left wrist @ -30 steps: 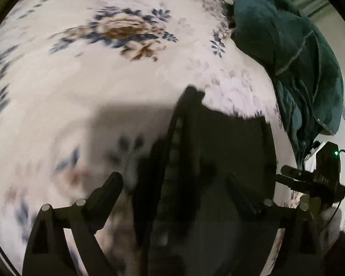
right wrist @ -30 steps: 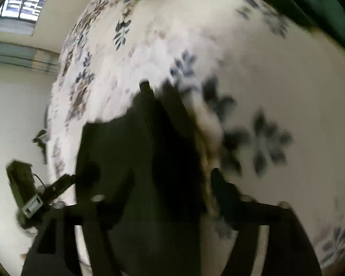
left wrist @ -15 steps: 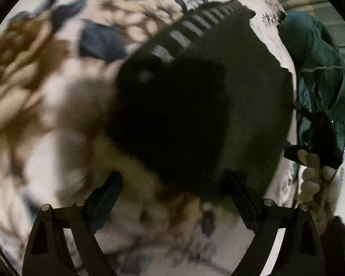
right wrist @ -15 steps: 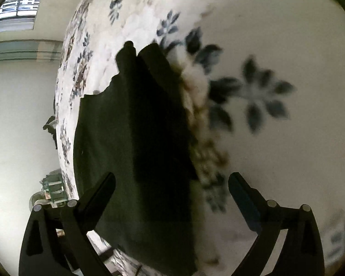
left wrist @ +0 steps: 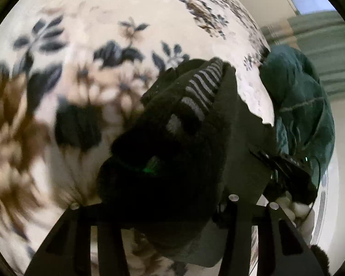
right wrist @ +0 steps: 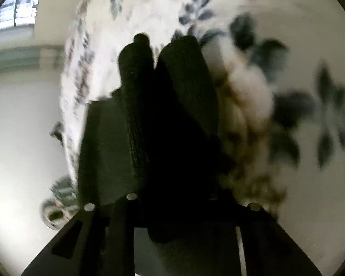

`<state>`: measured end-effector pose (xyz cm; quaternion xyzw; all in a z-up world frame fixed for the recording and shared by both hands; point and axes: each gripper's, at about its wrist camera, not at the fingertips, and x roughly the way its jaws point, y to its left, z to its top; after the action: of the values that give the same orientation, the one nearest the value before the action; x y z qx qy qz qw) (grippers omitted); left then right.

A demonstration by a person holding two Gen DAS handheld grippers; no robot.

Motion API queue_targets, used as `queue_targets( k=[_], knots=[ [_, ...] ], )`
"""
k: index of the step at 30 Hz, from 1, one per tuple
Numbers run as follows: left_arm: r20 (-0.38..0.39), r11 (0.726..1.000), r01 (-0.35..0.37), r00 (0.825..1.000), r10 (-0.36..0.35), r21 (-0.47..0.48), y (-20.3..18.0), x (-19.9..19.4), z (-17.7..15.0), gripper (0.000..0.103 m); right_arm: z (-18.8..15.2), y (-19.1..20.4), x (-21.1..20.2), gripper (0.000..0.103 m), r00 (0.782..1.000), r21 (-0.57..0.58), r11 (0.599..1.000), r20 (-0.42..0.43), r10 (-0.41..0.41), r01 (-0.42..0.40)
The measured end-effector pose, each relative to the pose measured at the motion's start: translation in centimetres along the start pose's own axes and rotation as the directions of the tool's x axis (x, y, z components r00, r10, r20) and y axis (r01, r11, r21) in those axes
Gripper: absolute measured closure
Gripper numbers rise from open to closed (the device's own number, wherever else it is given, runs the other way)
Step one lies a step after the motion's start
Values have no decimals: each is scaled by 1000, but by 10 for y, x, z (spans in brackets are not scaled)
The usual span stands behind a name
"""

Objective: Fold small clothes

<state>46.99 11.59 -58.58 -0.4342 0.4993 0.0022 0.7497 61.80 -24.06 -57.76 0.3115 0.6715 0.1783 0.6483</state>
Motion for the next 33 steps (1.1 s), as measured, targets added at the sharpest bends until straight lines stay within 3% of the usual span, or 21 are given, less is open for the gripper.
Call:
queue_targets(
  k=[3, 6, 8, 10, 11, 12, 13, 15, 18, 21, 24, 25, 27, 28, 30, 31, 32, 33],
  knots=[
    [-103, 996, 73, 992, -68, 42, 8, -13, 21, 60, -45, -9, -29, 83, 994, 98, 993, 87, 64, -72],
    [-213, 986, 96, 975, -66, 133, 10, -25, 42, 61, -105, -7, -51, 83, 987, 154, 987, 158, 26, -50],
    [-301, 964, 81, 954, -2, 252, -1, -18, 59, 60, -155, 1, -55, 83, 983, 170, 985, 181, -39, 8],
    [-337, 915, 12, 931, 137, 404, -9, -5, 65, 52, -198, 11, -54, 83, 978, 169, 984, 190, -85, 53],
    [-344, 895, -24, 918, 196, 446, -9, 0, 65, 46, -219, 14, -48, 83, 979, 179, 982, 185, -86, 52],
    [-365, 890, -64, 897, 249, 451, -2, 6, 64, 42, -231, 17, -40, 82, 983, 179, 983, 164, -79, 49],
    [-382, 898, -68, 889, 253, 436, 3, 7, 61, 41, -242, 16, -30, 79, 987, 180, 982, 133, -87, 63],
    [-373, 928, -43, 908, 191, 371, 12, -10, 50, 39, -251, 1, -22, 71, 989, 227, 971, 109, -98, 71],
    [-349, 965, -16, 931, 111, 263, 27, -38, 25, 10, -250, -19, -35, 41, 993, 253, 965, 68, -94, 74],
    [-324, 971, -45, 938, 121, 234, 36, -41, -4, 9, -246, -35, -82, 22, 981, 216, 972, 149, -124, 90],
    [-339, 981, -62, 933, 122, 182, 47, -17, -20, 10, -224, -51, -100, 19, 975, 221, 971, 176, -136, 96],
    [-316, 980, -78, 939, 133, 181, 49, -9, -23, 11, -214, -58, -100, 19, 977, 222, 970, 165, -134, 96],
    [-264, 988, -32, 962, 71, 151, 51, -8, -21, 17, -181, -71, -78, 19, 991, 205, 978, 125, -55, 29],
    [-236, 987, -2, 971, 40, 158, 48, -10, -15, 53, -169, -77, -66, 19, 996, 196, 980, 84, -38, 21],
    [-240, 986, 36, 971, 4, 162, 47, -11, -3, 70, -158, -83, -28, 19, 999, 175, 984, -34, -7, 13],
    [-250, 984, 55, 968, -11, 170, 46, -11, 5, 75, -157, -80, -17, 19, 998, 160, 987, -57, -21, 30],
    [-258, 979, 57, 966, -5, 198, 42, -10, 9, 76, -160, -70, -16, 19, 999, 119, 992, -28, -47, 50],
    [-268, 972, 53, 963, 10, 228, 39, -10, 11, 76, -164, -60, -13, 56, 999, 90, 995, -36, -31, 35]
  ],
)
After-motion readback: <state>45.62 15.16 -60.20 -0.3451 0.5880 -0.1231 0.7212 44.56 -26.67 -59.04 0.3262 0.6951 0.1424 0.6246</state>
